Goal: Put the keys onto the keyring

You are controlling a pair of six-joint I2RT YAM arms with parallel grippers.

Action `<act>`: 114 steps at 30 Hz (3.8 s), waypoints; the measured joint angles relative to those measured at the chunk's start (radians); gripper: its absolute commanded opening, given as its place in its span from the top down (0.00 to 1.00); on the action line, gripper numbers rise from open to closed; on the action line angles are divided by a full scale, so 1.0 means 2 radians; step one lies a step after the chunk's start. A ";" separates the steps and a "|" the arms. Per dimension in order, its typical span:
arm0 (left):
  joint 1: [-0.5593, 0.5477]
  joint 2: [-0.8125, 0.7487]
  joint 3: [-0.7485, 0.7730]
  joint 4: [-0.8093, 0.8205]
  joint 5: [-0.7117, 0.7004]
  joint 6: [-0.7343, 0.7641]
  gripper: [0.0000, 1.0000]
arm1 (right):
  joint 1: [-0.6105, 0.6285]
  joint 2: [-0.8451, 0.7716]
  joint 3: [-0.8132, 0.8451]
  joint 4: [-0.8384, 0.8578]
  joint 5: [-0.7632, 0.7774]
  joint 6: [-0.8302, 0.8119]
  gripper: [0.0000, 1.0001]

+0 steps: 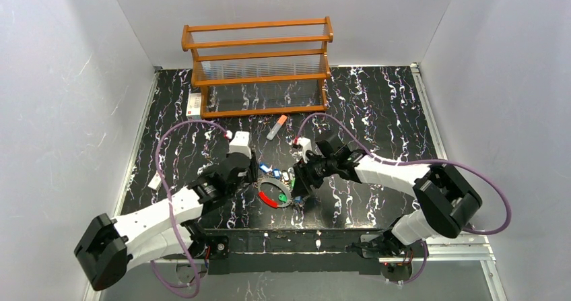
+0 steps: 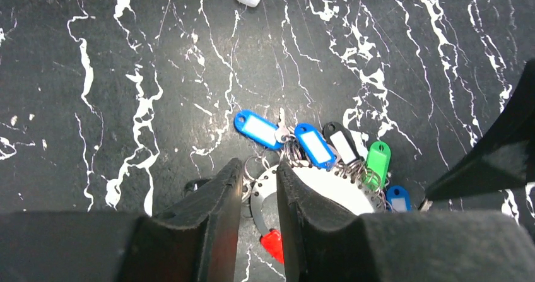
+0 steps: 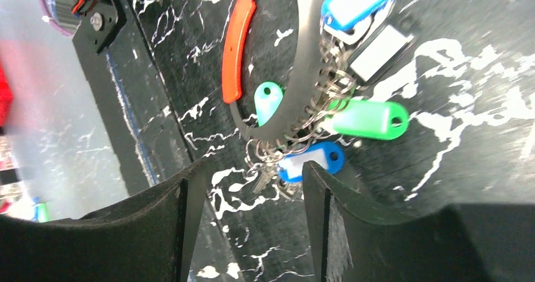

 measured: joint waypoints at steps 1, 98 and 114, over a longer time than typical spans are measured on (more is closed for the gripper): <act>0.000 -0.014 -0.012 0.007 0.001 0.000 0.73 | -0.001 -0.008 0.000 0.004 0.005 -0.012 0.34; 0.001 -0.102 -0.157 0.242 0.254 0.132 0.59 | -0.031 0.054 -0.057 0.319 -0.208 -0.225 0.99; 0.000 -0.011 -0.094 0.233 0.251 0.165 0.58 | -0.031 0.049 -0.057 0.283 -0.213 -0.242 0.99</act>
